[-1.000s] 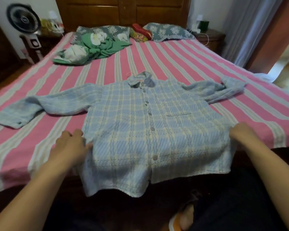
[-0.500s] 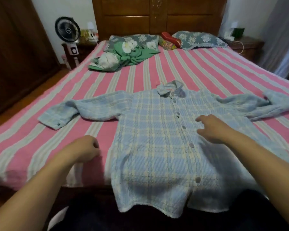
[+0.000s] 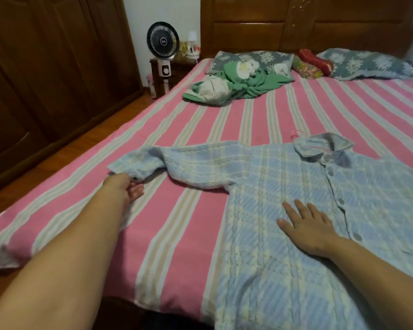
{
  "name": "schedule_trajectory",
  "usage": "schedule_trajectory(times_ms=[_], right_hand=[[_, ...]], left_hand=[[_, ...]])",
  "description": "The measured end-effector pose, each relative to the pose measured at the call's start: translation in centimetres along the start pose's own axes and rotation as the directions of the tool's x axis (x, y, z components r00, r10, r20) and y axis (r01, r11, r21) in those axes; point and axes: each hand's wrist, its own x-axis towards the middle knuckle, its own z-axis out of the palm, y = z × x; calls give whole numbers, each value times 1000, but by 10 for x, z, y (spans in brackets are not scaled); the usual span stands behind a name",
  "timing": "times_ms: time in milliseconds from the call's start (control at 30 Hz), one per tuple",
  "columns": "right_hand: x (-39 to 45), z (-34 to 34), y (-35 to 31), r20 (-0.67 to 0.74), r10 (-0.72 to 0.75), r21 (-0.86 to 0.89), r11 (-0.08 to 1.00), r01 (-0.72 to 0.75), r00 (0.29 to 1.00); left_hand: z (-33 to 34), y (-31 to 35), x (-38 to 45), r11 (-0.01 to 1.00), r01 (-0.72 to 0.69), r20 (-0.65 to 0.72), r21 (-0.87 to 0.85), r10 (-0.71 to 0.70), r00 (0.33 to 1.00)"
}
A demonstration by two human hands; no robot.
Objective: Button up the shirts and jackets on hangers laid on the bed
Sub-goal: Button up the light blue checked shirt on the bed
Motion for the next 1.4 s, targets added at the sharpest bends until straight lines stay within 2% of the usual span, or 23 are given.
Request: schedule_trajectory(times_ms=[133, 200, 267, 333, 367, 433, 533, 600, 633, 667, 700, 767, 800, 833, 900, 1033, 1067, 1133, 1233, 1300, 1333, 1367, 1400], right_hand=[[4, -2, 1, 9, -4, 13, 1000, 4, 1000], [0, -14, 2, 54, -39, 67, 997, 35, 998], [-8, -37, 11, 103, -102, 289, 955, 69, 989], [-27, -70, 20, 86, -126, 683, 730, 34, 988], [-40, -86, 26, 42, -114, 834, 551, 28, 993], [-69, -120, 41, -99, -39, 977, 186, 105, 994], [-118, -161, 85, -301, 51, 897, -325, 300, 952], [-150, -170, 126, -339, 115, 788, -507, 349, 934], [-162, -165, 148, -322, 156, 776, -522, 355, 934], [-171, -153, 167, -257, 218, 806, -489, 333, 942], [-175, -134, 185, -160, 308, 875, -395, 279, 938], [-180, -87, 206, 8, 526, 980, -175, 99, 851], [-178, -65, 216, 25, 612, 997, -73, 25, 790], [-174, -44, 225, -11, 659, 999, 33, -15, 752], [-165, -24, 237, -113, 658, 979, 202, -31, 744], [-156, -41, 225, -318, 476, 808, 589, -29, 820], [-151, -42, 220, -321, 431, 785, 620, -17, 843], [-138, -30, 220, -307, 439, 826, 564, 7, 845], [-124, -11, 228, -248, 546, 906, 424, -9, 800], [-121, -12, 231, -200, 547, 937, 349, -4, 813], [-121, -15, 233, -219, 541, 911, 410, -28, 812], [-120, -17, 237, -242, 524, 875, 481, -50, 817], [-122, -20, 237, -256, 492, 853, 520, -45, 832]], left_hand=[[5, 25, 11, 999, -14, -35, -46, 12, 999], [11, 49, -8, 991, -129, 21, -32, 130, 991], [29, 81, -53, 948, -317, 68, -27, 318, 946], [56, 110, -113, 875, -476, 157, -94, 485, 860], [72, 120, -146, 841, -522, 249, -142, 540, 804], [107, 129, -214, 799, -571, 490, -191, 582, 650], [163, 109, -319, 690, -693, 770, -209, 553, 318], [194, 76, -371, 612, -757, 870, -229, 478, 123], [206, 56, -387, 573, -789, 893, -221, 444, 72], [212, 33, -394, 527, -826, 902, -198, 428, 57], [215, 9, -393, 473, -868, 898, -152, 433, 78], [212, -36, -367, 348, -938, 878, 3, 449, 169], [209, -57, -346, 264, -956, 875, 128, 424, 234], [204, -77, -323, 157, -953, 880, 258, 369, 299], [195, -108, -280, -40, -907, 879, 418, 270, 393], [197, -133, -228, -315, -780, 835, 541, 310, 454], [199, -134, -224, -361, -746, 824, 559, 339, 454], [201, -135, -221, -414, -682, 796, 603, 361, 485], [200, -132, -226, -350, -567, 662, 745, 293, 690], [205, -128, -237, -437, -467, 613, 769, 299, 731], [211, -126, -247, -505, -459, 653, 731, 324, 684], [221, -126, -257, -536, -515, 732, 669, 359, 579], [233, -126, -272, -504, -647, 820, 572, 361, 443]])
